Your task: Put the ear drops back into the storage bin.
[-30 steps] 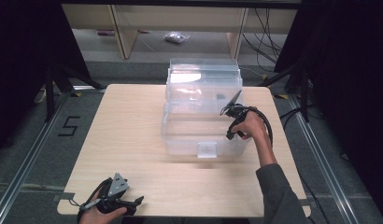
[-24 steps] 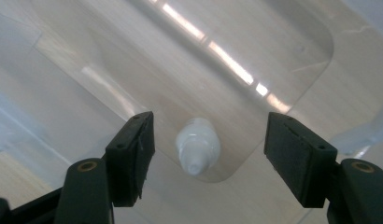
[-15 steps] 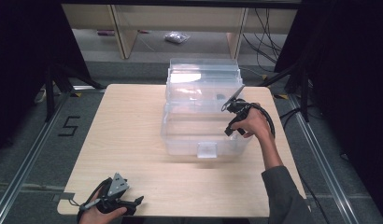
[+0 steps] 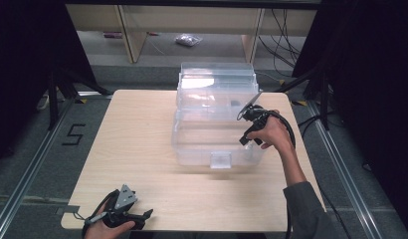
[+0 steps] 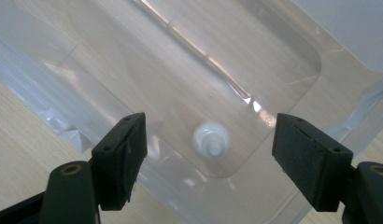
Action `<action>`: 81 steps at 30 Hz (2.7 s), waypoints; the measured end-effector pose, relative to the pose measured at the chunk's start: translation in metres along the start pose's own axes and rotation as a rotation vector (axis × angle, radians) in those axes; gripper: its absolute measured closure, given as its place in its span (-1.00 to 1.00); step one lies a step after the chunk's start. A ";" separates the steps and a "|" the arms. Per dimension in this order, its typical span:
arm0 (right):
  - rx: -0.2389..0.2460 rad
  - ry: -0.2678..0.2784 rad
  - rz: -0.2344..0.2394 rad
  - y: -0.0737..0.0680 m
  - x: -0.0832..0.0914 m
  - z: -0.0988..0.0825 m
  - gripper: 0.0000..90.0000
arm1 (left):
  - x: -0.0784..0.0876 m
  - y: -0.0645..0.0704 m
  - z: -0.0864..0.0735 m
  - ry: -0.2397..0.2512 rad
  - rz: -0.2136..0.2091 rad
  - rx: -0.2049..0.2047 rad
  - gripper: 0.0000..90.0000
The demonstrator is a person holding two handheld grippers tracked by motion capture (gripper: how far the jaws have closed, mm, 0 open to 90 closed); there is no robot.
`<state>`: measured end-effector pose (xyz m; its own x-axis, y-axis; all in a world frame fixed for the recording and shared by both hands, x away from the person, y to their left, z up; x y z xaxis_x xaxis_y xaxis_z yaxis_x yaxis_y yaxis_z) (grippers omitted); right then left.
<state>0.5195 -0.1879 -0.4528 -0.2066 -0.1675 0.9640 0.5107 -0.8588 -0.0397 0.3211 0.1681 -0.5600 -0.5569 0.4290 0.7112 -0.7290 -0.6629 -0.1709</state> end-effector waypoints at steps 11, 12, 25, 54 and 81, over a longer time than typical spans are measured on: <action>0.014 0.038 0.005 -0.007 0.003 -0.003 -0.43 | 0.000 0.000 0.000 -0.001 0.002 0.000 -0.67; 0.012 0.037 0.004 -0.007 0.003 -0.003 -0.43 | 0.000 0.000 0.000 -0.001 0.002 0.000 -0.67; 0.012 0.076 0.012 -0.011 0.010 -0.006 -0.43 | 0.000 0.000 0.000 0.002 -0.001 0.003 -0.67; 0.048 0.130 0.051 -0.025 0.026 -0.030 -0.44 | 0.000 0.000 0.000 -0.002 0.002 -0.001 -0.67; 0.033 0.232 0.098 -0.045 0.018 -0.062 -0.46 | 0.000 0.000 0.000 -0.003 0.002 -0.001 -0.67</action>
<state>0.4410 -0.1818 -0.4496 -0.3386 -0.3593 0.8696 0.5636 -0.8175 -0.1183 0.3210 0.1680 -0.5602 -0.5575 0.4257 0.7127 -0.7282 -0.6630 -0.1736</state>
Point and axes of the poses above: each handheld gripper's, and its own axes: x roughly backward along the jaws, z roughly out of its top, y roughly to its right, the point moved 8 cm from there along -x, roughly forward along the jaws, and after that the axes turned 10 degrees about -x, right-handed, at the moved point
